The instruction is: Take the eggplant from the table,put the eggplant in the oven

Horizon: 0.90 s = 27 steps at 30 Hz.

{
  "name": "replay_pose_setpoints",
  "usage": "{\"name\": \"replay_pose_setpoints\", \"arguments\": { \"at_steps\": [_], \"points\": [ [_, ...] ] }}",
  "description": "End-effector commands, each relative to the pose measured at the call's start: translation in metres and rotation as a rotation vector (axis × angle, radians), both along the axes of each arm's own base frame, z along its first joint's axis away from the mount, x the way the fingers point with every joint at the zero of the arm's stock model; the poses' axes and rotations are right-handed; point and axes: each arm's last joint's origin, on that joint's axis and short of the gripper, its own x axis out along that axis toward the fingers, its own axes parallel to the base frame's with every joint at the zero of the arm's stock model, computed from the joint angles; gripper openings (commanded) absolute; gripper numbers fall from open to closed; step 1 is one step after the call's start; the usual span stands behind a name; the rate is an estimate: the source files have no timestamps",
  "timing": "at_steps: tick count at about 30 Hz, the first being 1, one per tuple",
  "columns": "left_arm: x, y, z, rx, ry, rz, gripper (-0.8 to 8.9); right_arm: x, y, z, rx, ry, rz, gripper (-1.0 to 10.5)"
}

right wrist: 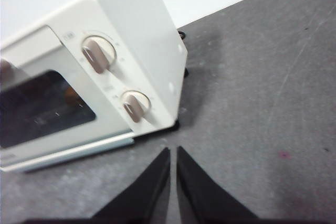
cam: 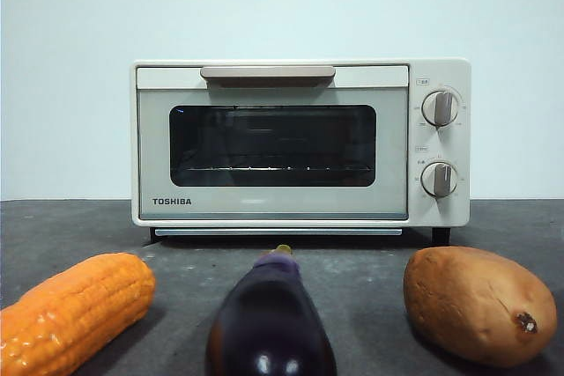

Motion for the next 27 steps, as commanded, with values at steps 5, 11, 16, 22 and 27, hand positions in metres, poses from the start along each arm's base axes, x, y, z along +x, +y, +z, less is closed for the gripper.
{"name": "replay_pose_setpoints", "arguments": {
  "at_steps": [5,11,16,22,27],
  "points": [
    [-0.007,0.0,0.039,-0.001,0.003,-0.026,0.04,-0.016,0.001,0.051,0.036,-0.074,0.002,0.0],
    [-0.002,-0.002,0.069,0.026,0.015,-0.082,0.04,-0.027,0.002,0.091,0.009,-0.08,0.015,0.0],
    [0.01,-0.004,0.093,0.057,0.067,-0.131,0.04,-0.027,0.003,0.12,-0.022,-0.044,0.073,0.0],
    [0.027,-0.006,0.12,0.1,0.111,-0.211,0.04,-0.019,0.007,0.147,-0.029,0.069,0.2,0.1],
    [0.042,-0.009,0.136,0.093,0.131,-0.284,0.04,-0.007,0.011,0.164,0.026,0.172,0.374,1.5]
  ]
}}
